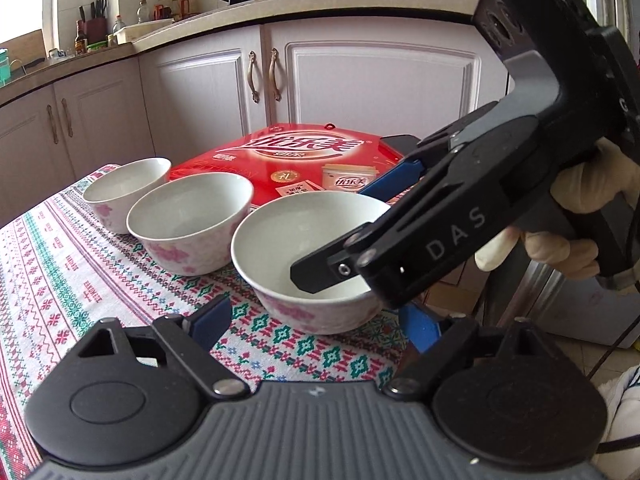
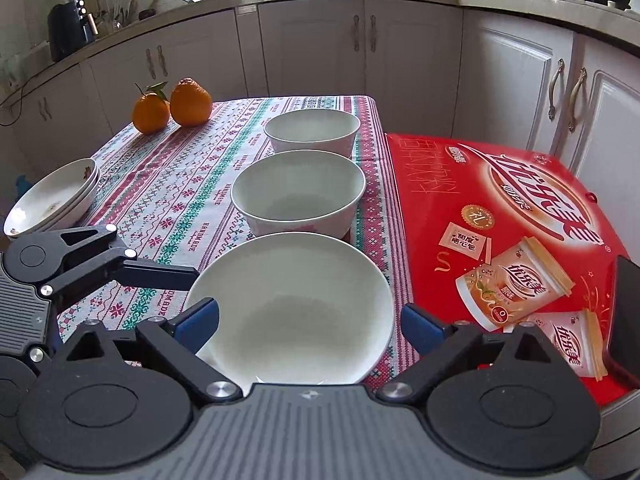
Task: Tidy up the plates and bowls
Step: 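Move the right tool to a pink-flowered white bowl and grasp its rim, then lift the pink-flowered bowl off the table with the right tool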
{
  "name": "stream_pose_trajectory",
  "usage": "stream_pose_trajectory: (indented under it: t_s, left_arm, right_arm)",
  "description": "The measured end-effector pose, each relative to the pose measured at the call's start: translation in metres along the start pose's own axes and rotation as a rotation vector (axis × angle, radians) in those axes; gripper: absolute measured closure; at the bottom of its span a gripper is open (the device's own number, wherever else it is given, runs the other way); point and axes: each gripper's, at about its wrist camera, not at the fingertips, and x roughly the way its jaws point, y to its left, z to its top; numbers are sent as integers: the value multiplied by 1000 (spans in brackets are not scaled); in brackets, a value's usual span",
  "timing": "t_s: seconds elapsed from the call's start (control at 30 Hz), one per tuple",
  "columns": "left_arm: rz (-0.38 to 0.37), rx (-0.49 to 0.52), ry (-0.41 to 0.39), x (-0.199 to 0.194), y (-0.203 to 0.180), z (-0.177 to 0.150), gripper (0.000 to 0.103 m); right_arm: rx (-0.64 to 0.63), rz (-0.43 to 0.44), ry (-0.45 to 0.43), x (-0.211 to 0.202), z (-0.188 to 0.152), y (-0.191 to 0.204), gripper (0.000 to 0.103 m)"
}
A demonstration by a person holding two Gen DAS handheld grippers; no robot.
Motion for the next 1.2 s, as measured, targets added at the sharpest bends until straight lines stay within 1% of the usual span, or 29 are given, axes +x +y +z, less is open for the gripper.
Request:
stream_pose_trajectory:
  t_s: [0.1,0.17,0.27,0.47,0.73,0.97,1.2]
  left_arm:
    - [-4,1,-7,3,0,1,17]
    - [-8,-2,-10,4,0,3,18]
    - [-16,1,-16,6,0,5,22]
    - [-20,-8,-17,7,2,5,22]
    - [-3,-35,-30,-15,9,4,22]
    - [57,-89,-30,-40,24,-5,22]
    - [130,-139,-16,-61,46,-20,22]
  right_arm:
    - [8,14,13,3,0,-2,10]
    - [20,27,22,4,-1,-4,15]
    - [29,31,24,5,0,-5,15]
    - [44,40,26,3,2,-5,15]
    - [14,64,27,1,9,9,15]
    - [-58,126,24,7,24,40,15]
    - [-126,196,34,25,38,75,15]
